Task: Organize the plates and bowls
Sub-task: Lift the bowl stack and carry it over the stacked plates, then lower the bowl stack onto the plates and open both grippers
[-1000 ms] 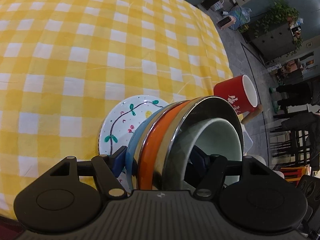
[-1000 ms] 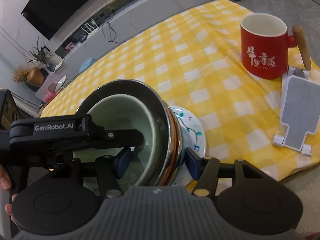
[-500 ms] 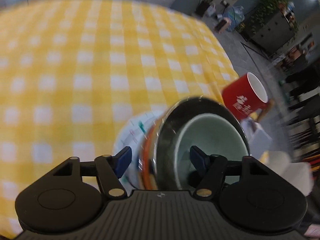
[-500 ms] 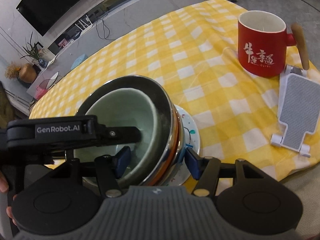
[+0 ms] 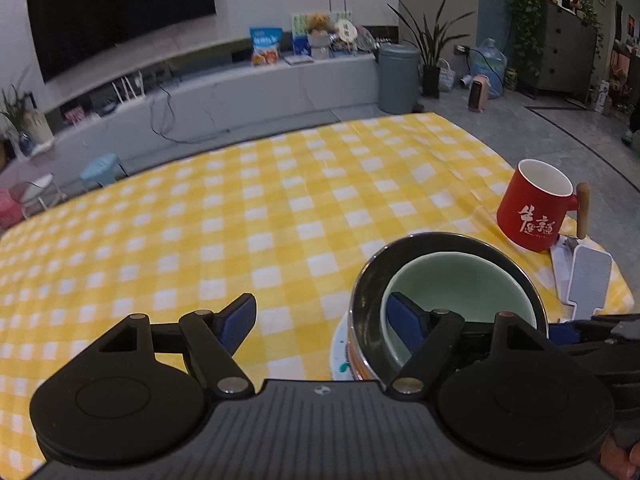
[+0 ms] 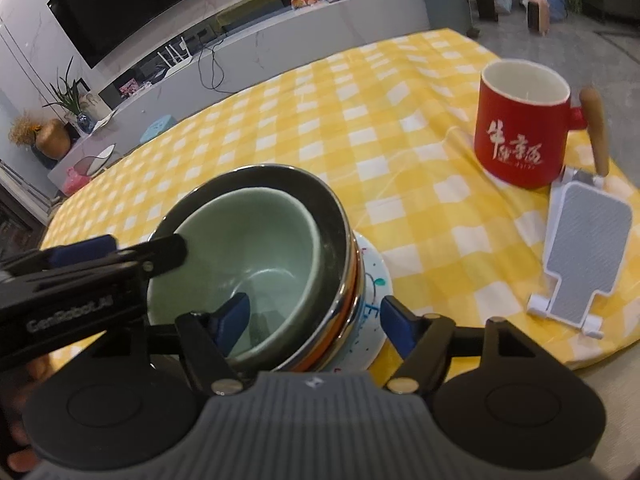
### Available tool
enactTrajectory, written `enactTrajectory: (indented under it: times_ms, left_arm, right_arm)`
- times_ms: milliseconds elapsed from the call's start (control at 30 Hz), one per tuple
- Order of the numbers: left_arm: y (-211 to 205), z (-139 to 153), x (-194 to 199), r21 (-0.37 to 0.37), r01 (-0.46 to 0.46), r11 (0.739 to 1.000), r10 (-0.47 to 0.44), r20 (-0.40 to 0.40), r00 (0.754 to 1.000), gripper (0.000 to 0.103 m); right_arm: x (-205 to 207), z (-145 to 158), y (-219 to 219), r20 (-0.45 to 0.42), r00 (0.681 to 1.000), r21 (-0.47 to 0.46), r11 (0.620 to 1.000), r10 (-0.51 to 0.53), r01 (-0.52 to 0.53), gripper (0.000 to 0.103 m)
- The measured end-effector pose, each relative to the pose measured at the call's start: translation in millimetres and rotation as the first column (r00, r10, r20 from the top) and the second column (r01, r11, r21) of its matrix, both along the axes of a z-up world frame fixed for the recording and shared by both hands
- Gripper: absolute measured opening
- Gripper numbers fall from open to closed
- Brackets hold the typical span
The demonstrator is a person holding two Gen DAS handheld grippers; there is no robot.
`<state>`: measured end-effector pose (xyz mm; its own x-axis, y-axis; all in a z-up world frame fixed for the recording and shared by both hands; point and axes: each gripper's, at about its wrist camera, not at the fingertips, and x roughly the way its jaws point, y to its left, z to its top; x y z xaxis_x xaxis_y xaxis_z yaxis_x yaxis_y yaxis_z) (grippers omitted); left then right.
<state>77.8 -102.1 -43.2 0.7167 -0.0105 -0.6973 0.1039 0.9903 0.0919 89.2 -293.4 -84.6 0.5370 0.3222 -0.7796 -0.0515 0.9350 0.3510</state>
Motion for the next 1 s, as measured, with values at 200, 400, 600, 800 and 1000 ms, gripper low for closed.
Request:
enactTrajectory:
  times_ms: [200, 400, 600, 800, 1000]
  left_arm:
    - [2.2, 21.8, -19.6, 0.005, -0.034, 0.999, 0.034, 0.054, 0.998, 0.088]
    - [5.6, 45.3, -50.2, -0.026, -0.034, 0.999, 0.037, 0.101, 0.994, 0.088]
    - [8.1, 58.6, -77.7, -0.041, -0.025, 0.999, 0.031, 0.148, 0.989, 0.087]
    - [19.0, 57.6, -86.8, -0.082, -0.048, 0.995, 0.059, 0.136, 0.989, 0.088]
    - [28.0, 43.3, -90.6, -0.069, -0.066, 0.995, 0.074, 0.123, 0.99, 0.088]
  right_arm:
    - [-14.8, 21.5, 5.9, 0.121, 0.993, -0.077, 0.997, 0.003, 0.006, 0.078]
    - [-40.2, 55.6, 5.1, 0.267, 0.963, -0.172, 0.981, -0.038, 0.086, 0.085]
    - [-82.8, 90.8, -5.0, 0.453, 0.887, -0.225, 0.952, -0.088, 0.209, 0.091]
    - [-116.2, 110.0, -4.1, 0.479, 0.877, -0.237, 0.956, -0.039, 0.172, 0.092]
    - [-134.5, 101.6, 10.9, 0.395, 0.919, -0.222, 0.971, 0.008, 0.087, 0.094]
